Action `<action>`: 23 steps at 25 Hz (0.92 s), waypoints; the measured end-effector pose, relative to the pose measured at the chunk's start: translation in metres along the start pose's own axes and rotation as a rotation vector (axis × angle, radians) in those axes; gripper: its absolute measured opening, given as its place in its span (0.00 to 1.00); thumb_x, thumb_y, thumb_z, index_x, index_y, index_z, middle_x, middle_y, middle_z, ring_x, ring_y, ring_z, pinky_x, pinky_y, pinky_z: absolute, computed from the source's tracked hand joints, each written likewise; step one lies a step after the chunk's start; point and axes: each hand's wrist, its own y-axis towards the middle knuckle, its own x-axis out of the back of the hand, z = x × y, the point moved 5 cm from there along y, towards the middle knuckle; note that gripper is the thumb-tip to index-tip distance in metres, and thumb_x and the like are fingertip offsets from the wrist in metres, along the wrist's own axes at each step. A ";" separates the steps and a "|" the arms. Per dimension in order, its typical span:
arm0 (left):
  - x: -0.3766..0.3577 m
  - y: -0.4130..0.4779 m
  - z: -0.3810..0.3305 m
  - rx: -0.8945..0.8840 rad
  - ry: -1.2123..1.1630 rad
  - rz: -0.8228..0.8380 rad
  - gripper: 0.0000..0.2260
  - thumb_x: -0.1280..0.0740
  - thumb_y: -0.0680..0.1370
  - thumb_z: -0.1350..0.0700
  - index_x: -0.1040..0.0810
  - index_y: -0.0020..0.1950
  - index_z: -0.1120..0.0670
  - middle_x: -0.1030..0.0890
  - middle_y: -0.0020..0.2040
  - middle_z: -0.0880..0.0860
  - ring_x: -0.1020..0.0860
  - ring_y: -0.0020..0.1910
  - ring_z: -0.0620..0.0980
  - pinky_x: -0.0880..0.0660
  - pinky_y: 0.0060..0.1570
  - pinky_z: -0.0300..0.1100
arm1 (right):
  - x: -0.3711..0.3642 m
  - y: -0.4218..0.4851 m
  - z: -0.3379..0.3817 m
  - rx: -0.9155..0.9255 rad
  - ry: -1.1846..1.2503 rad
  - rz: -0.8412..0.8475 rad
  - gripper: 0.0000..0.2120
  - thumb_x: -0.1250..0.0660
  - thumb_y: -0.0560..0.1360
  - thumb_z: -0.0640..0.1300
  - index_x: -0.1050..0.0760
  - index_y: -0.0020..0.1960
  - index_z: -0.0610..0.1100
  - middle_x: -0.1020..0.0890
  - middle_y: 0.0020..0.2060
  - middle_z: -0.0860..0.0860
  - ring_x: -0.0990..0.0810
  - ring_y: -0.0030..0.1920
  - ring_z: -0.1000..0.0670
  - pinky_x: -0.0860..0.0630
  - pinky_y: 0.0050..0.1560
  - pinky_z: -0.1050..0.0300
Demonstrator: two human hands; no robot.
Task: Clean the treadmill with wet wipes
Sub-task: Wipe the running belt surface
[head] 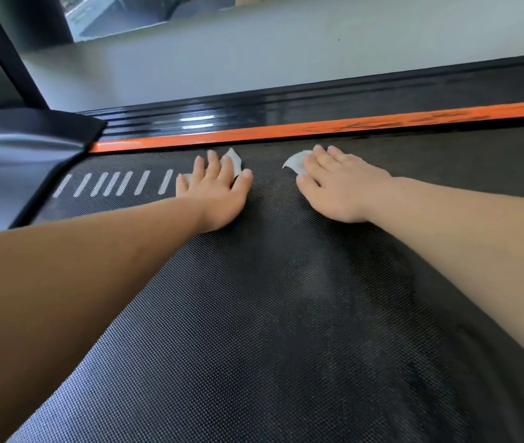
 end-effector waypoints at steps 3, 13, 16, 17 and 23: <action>0.000 -0.016 -0.014 -0.127 0.002 -0.048 0.31 0.61 0.83 0.37 0.53 0.83 0.48 0.58 0.84 0.51 0.60 0.82 0.52 0.58 0.79 0.60 | -0.002 -0.006 0.003 0.019 0.003 -0.015 0.32 0.61 0.84 0.58 0.55 0.84 0.44 0.55 0.83 0.50 0.56 0.83 0.50 0.54 0.82 0.46; -0.002 -0.025 -0.052 -0.130 0.068 -0.022 0.31 0.60 0.84 0.38 0.55 0.83 0.52 0.57 0.84 0.52 0.60 0.82 0.52 0.60 0.79 0.57 | 0.014 -0.025 -0.021 -0.152 0.023 -0.069 0.37 0.60 0.81 0.63 0.48 0.83 0.42 0.43 0.82 0.47 0.42 0.80 0.46 0.39 0.75 0.41; 0.002 -0.022 -0.069 -0.122 0.137 -0.074 0.32 0.60 0.83 0.38 0.53 0.83 0.53 0.57 0.84 0.54 0.60 0.82 0.53 0.60 0.79 0.56 | 0.018 -0.023 -0.067 -0.295 -0.009 -0.020 0.40 0.61 0.81 0.67 0.55 0.84 0.42 0.52 0.83 0.47 0.51 0.82 0.46 0.48 0.79 0.43; 0.003 -0.023 -0.070 -0.109 0.129 -0.092 0.31 0.59 0.84 0.38 0.50 0.83 0.53 0.55 0.84 0.56 0.58 0.82 0.55 0.59 0.79 0.55 | 0.017 -0.025 -0.078 -0.310 0.007 -0.009 0.40 0.62 0.81 0.67 0.57 0.84 0.43 0.54 0.83 0.48 0.54 0.83 0.47 0.50 0.80 0.43; 0.000 -0.050 -0.069 -0.157 -0.017 -0.259 0.22 0.49 0.85 0.42 0.31 0.71 0.54 0.38 0.76 0.56 0.41 0.74 0.60 0.42 0.75 0.54 | 0.024 -0.040 -0.064 0.000 0.097 -0.179 0.34 0.60 0.80 0.64 0.41 0.81 0.52 0.35 0.78 0.52 0.37 0.78 0.49 0.37 0.76 0.44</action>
